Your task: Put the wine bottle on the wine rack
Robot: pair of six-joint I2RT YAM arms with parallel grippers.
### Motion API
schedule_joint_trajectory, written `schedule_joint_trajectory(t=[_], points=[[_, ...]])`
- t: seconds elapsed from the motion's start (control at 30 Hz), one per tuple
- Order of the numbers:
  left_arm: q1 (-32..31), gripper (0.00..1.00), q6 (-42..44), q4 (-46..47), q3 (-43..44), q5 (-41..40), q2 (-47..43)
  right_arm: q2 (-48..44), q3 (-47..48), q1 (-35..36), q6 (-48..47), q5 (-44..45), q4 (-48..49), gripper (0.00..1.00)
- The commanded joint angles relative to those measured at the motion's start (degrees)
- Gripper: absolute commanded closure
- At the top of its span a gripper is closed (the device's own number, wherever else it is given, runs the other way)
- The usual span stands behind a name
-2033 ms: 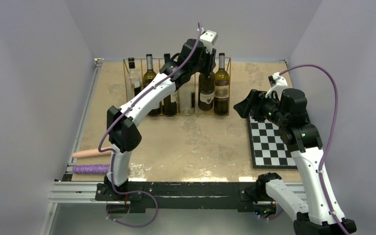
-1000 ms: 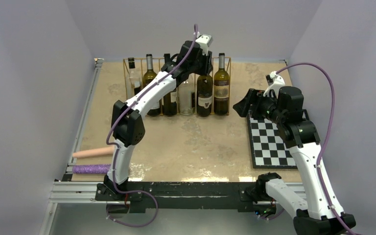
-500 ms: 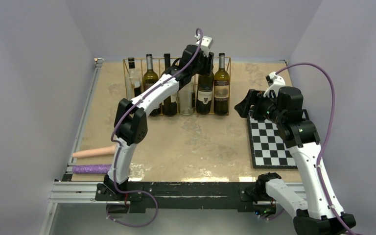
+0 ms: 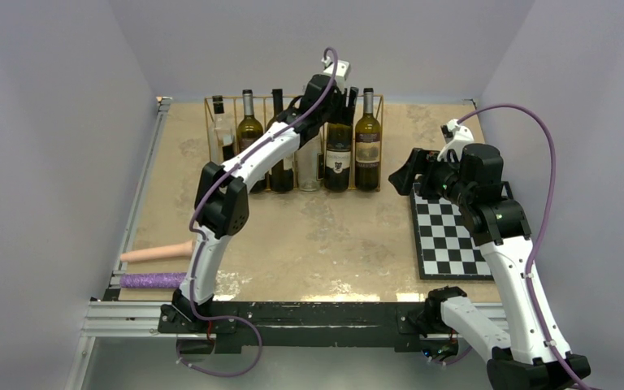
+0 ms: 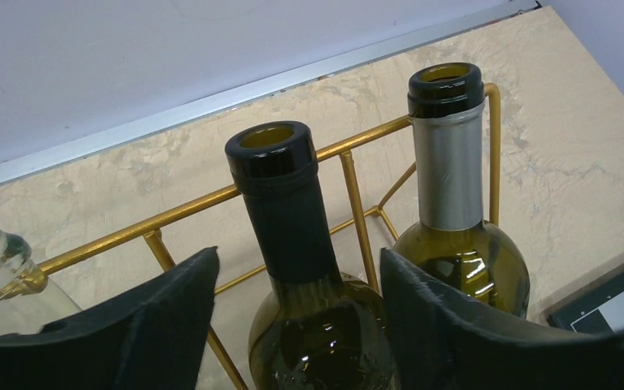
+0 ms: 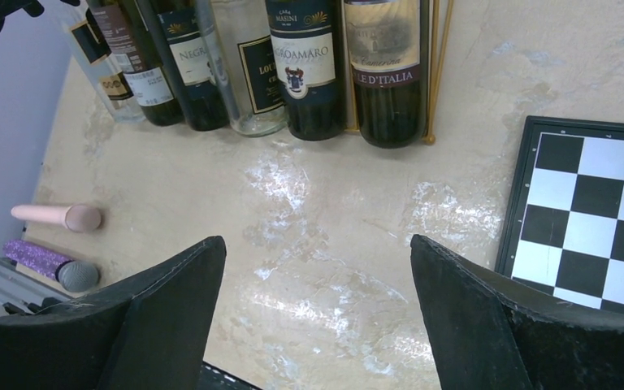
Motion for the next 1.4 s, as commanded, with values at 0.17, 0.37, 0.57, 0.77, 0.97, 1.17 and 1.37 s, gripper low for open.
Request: schedule_joint_trajectory(t=[0.17,0.37,0.57,0.77,0.97,1.17,1.37], points=[[-0.09,0.01,-1.53,1.17,-1.83,0.78,-11.75,-0.36,3.43,-0.14,-1.65,6.08,0.25,0.02],[-0.1,0.01,-0.33,-2.54,-9.23,-2.75,-22.24,0.77,7.75,-0.12,-1.46,16.45,-1.74,0.01],[0.09,0.01,1.29,-5.18,-24.47,-9.19,-33.99,2.29,8.81,-0.12,2.33,23.71,1.33,0.01],[1.25,0.01,3.23,-10.28,-38.94,-11.2,-48.74,3.18,9.52,-0.12,2.92,28.85,4.21,0.01],[9.06,0.01,1.38,-13.75,-53.41,-8.24,-68.22,6.91,11.25,-0.12,5.43,27.3,5.27,0.02],[12.28,0.01,3.51,-25.59,-53.41,-6.42,-77.83,6.67,11.95,-0.14,4.06,28.07,3.51,0.02],[12.87,0.01,3.72,-31.24,-51.8,-6.96,-82.56,2.88,12.36,-0.12,2.55,30.0,0.96,0.02]])
